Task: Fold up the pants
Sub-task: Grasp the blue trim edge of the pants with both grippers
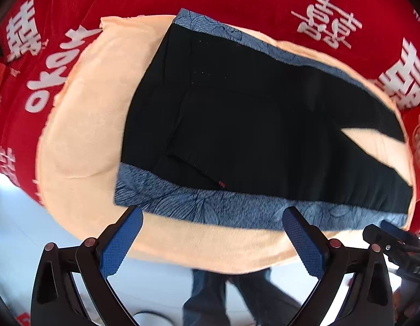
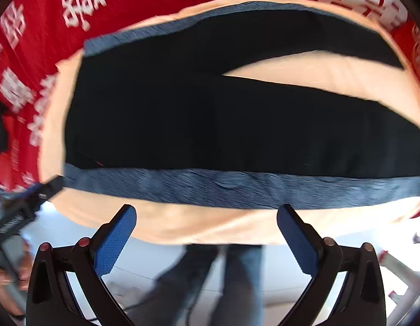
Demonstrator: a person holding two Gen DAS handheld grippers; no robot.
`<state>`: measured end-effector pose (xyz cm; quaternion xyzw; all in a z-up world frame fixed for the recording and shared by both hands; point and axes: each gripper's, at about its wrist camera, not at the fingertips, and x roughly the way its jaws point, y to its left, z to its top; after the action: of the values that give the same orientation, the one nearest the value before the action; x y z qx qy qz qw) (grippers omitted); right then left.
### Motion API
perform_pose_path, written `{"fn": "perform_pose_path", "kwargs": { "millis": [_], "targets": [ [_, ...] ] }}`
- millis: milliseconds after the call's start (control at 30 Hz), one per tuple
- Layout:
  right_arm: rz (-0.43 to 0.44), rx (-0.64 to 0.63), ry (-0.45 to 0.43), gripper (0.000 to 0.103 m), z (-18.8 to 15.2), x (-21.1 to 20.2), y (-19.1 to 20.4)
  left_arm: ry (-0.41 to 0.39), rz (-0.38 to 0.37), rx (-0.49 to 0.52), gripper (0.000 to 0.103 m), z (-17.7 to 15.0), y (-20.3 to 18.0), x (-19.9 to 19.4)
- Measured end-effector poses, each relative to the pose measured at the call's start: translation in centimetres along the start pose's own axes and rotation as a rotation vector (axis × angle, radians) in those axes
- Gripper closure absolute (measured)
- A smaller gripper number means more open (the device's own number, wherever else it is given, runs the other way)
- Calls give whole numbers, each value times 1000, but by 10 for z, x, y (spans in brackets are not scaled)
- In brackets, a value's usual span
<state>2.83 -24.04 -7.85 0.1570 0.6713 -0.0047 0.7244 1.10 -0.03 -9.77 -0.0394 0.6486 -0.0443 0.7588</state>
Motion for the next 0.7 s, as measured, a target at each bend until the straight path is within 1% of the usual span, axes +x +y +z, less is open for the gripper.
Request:
{"fn": "perform_pose_path", "kwargs": {
  "millis": [33,67,133,167,200,267,300,333,400,500,533,600,700],
  "targets": [
    [57,21,-9,0,0,2,-2,-11,-27,-13,0,0,4,4],
    [157,57,-19,0,0,6,-6,-21,-59,-31,0,0,10,7],
    [301,108,-29,0,0,15,-12,-30,-123,-77,0,0,22,17],
    [401,141,-26,0,-1,25,-15,-31,-147,-94,0,0,27,20],
    [461,161,-16,2,-2,34,-16,-31,-171,-111,0,-1,32,24],
    [578,205,20,13,-6,59,-16,-31,-207,-130,0,-4,40,31],
    [626,222,43,25,-10,73,-15,-29,-217,-132,0,-6,43,34],
    [658,235,62,34,-13,84,-14,-26,-222,-128,0,-8,46,37],
    [714,264,108,36,-26,114,-12,-16,-236,-120,0,-14,51,43],
    [750,292,136,36,-42,142,-7,10,-264,-115,0,-22,55,52],
    [758,306,135,36,-44,148,-7,23,-273,-109,0,-26,55,58],
    [805,367,103,36,-46,158,-14,38,-298,-107,0,-30,55,65],
    [889,446,56,36,-36,154,-23,76,-355,-137,0,-33,51,79]
  ]
}}
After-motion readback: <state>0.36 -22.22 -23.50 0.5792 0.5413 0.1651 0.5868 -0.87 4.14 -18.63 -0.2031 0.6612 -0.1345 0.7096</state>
